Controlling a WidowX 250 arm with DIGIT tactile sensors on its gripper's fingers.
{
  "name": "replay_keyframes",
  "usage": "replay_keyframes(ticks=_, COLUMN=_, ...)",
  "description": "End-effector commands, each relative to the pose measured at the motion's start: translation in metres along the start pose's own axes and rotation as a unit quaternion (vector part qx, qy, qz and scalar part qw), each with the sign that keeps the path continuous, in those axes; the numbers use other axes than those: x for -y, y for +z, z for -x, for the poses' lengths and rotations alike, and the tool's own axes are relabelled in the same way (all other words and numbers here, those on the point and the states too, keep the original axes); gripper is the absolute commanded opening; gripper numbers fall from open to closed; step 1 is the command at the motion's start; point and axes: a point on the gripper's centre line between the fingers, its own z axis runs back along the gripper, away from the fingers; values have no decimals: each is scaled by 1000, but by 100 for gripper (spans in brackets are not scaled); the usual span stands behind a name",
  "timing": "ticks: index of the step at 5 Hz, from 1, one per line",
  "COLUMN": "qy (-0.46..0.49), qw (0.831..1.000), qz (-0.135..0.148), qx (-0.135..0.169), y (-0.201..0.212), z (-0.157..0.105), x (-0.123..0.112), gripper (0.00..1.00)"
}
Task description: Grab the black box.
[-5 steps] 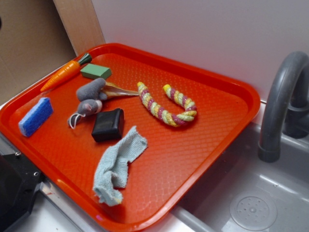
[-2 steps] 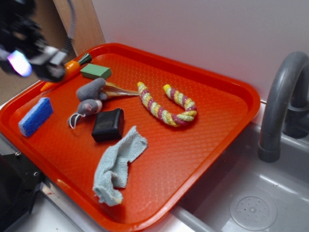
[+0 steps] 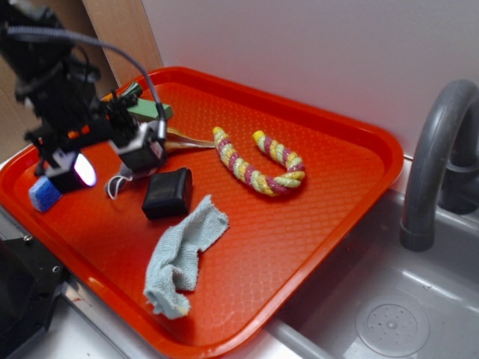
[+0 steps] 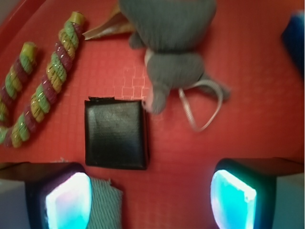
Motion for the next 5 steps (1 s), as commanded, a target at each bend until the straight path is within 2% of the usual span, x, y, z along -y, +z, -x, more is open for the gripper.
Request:
replay_keyframes(ticks=1, qy=-29, qw=998, qz=-45, qx=14, y=-47, z=-14, x=33, gripper=100)
replay_keyframes(ticks=3, qy=-38, qw=997, qz=-66, qx=23, y=-65, z=-54, x=43, gripper=100)
replay_keyframes(ticks=4, qy=-93, qw=991, qz=-98, qx=21, y=-66, z=-60, x=45, gripper=0)
replay_keyframes(ticks=5, qy=-214, qw=974, qz=-79, qx=5, y=-15, z=-74, x=46, gripper=0)
